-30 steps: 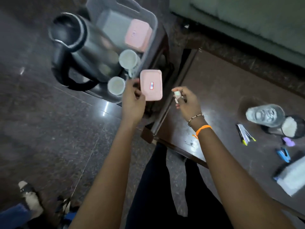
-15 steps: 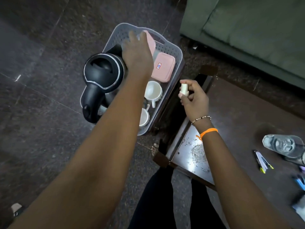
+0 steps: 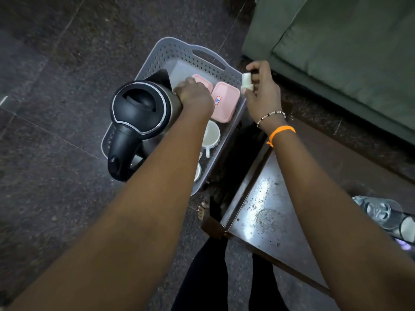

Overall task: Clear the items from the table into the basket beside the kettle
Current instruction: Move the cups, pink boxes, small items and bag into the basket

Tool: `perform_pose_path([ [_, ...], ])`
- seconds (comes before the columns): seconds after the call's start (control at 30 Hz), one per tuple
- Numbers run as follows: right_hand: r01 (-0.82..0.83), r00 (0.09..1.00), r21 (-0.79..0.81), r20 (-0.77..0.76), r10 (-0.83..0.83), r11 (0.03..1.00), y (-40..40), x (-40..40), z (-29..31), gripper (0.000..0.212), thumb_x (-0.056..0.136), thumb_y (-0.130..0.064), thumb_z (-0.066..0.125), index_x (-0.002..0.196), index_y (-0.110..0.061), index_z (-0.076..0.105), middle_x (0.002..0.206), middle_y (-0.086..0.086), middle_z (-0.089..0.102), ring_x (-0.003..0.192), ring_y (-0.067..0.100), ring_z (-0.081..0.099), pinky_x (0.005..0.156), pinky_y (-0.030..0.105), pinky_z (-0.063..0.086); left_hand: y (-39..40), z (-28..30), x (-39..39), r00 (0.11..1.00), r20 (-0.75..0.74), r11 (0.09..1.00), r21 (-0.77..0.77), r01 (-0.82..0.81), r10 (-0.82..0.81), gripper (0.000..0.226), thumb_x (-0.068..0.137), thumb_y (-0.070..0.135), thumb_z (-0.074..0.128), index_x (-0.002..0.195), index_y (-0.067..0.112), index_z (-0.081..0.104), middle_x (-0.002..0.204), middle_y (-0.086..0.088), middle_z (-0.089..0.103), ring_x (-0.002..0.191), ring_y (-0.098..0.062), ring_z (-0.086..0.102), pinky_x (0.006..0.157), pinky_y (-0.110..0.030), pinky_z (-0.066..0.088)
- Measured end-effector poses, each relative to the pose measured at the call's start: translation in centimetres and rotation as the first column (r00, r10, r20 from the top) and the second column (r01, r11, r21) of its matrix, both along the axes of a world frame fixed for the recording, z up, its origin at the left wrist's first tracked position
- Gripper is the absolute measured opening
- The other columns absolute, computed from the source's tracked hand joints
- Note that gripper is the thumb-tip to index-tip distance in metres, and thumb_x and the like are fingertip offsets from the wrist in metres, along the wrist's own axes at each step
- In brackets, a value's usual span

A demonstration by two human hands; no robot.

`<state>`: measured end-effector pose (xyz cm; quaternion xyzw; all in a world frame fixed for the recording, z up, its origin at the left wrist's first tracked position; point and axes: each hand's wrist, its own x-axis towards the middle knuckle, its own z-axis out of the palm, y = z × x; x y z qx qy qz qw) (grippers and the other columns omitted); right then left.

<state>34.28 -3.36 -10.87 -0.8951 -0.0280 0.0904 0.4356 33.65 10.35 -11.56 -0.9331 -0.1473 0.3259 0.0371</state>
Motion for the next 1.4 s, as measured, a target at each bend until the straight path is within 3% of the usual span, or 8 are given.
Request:
perform_pose_path([
  [0.47,-0.231,0.973,-0.250,-0.074,0.219,0.940,3.9,5.2,-2.3,0.049,0.078,0.009,0.044,0.115,-0.017,0.065,0.120,0.009,0.067,0.111,0.024,0.062,0.101,0.034,0.046,0.5,0.5,0.3,0.986,0.119,0.959,-0.270,-0.079,0.115,0.047,0.094,0.009,0.038,0.140,0.006,0.029,0.145,-0.013,0.034,0.131,-0.036,0.038,0.103,-0.045,0.035],
  [0.67,-0.085,0.996,-0.169,-0.002,0.085,0.982,2.0,2.6,-1.6,0.043,0.080,0.011,0.041,0.106,-0.007,0.069,0.114,0.014,0.069,0.107,0.026,0.063,0.095,0.024,0.046,-0.3,1.9,-1.4,0.872,0.306,0.795,-0.590,-0.140,0.381,0.043,0.088,-0.001,0.041,0.130,0.007,0.043,0.137,-0.014,0.044,0.125,-0.033,0.044,0.102,-0.043,0.039],
  [0.83,0.046,0.999,0.007,0.005,-0.046,0.999,-0.8,-2.2,-0.8,0.033,0.078,0.012,0.046,0.097,-0.001,0.069,0.103,0.017,0.071,0.085,0.016,0.063,0.074,-0.004,0.040,-3.0,1.9,-5.5,0.722,0.326,0.596,-0.789,-0.148,0.611,0.043,0.081,-0.009,0.039,0.117,0.005,0.056,0.120,-0.014,0.059,0.113,-0.026,0.055,0.094,-0.031,0.042],
  [0.97,0.144,0.986,0.131,-0.101,-0.131,0.981,-4.9,-6.7,-1.3,0.027,0.082,0.011,0.048,0.096,0.000,0.068,0.099,0.018,0.071,0.084,0.025,0.067,0.085,0.031,0.055,-7.1,1.1,-9.2,0.698,0.198,0.446,-0.874,-0.192,0.688,0.037,0.081,-0.011,0.038,0.108,0.001,0.060,0.106,-0.021,0.064,0.098,-0.030,0.060,0.091,-0.034,0.045],
  [1.03,0.206,0.971,0.156,-0.154,-0.183,0.966,-7.6,-9.5,-1.9,0.025,0.083,0.012,0.048,0.096,0.001,0.067,0.097,0.019,0.070,0.075,0.016,0.065,0.079,0.029,0.055,-9.7,0.5,-11.4,0.719,0.131,0.403,-0.888,-0.221,0.683,0.034,0.083,-0.010,0.040,0.106,0.003,0.061,0.102,-0.020,0.065,0.090,-0.027,0.060,0.090,-0.033,0.047],
  [1.17,0.304,0.925,0.097,-0.267,-0.270,0.948,-14.6,-15.9,-3.5,0.022,0.083,0.011,0.051,0.095,0.001,0.067,0.093,0.021,0.071,0.071,0.013,0.062,0.071,0.014,0.051,-16.1,-1.0,-16.2,0.836,0.041,0.464,-0.846,-0.262,0.547,0.030,0.086,-0.003,0.044,0.107,0.009,0.064,0.104,-0.012,0.067,0.095,-0.022,0.063,0.079,-0.016,0.043],
  [1.3,0.429,0.837,0.018,-0.384,-0.390,0.903,-22.0,-22.1,-5.1,0.023,0.082,0.013,0.049,0.092,0.003,0.067,0.090,0.020,0.069,0.077,0.026,0.063,0.082,0.049,0.056,-22.4,-2.5,-19.8,0.923,-0.045,0.533,-0.806,-0.259,0.382,0.028,0.089,0.000,0.044,0.106,0.008,0.065,0.107,-0.013,0.068,0.099,-0.026,0.063,0.085,-0.022,0.044],
  [1.4,0.496,0.778,-0.050,-0.416,-0.470,0.867,-28.6,-25.9,-5.9,0.026,0.080,0.014,0.047,0.090,0.002,0.067,0.084,0.011,0.065,0.079,0.038,0.066,0.080,0.052,0.055,-28.2,-3.4,-21.8,0.962,-0.113,0.578,-0.780,-0.241,0.249,0.027,0.089,0.000,0.046,0.105,0.008,0.066,0.106,-0.013,0.069,0.100,-0.025,0.063,0.081,-0.015,0.039],
])
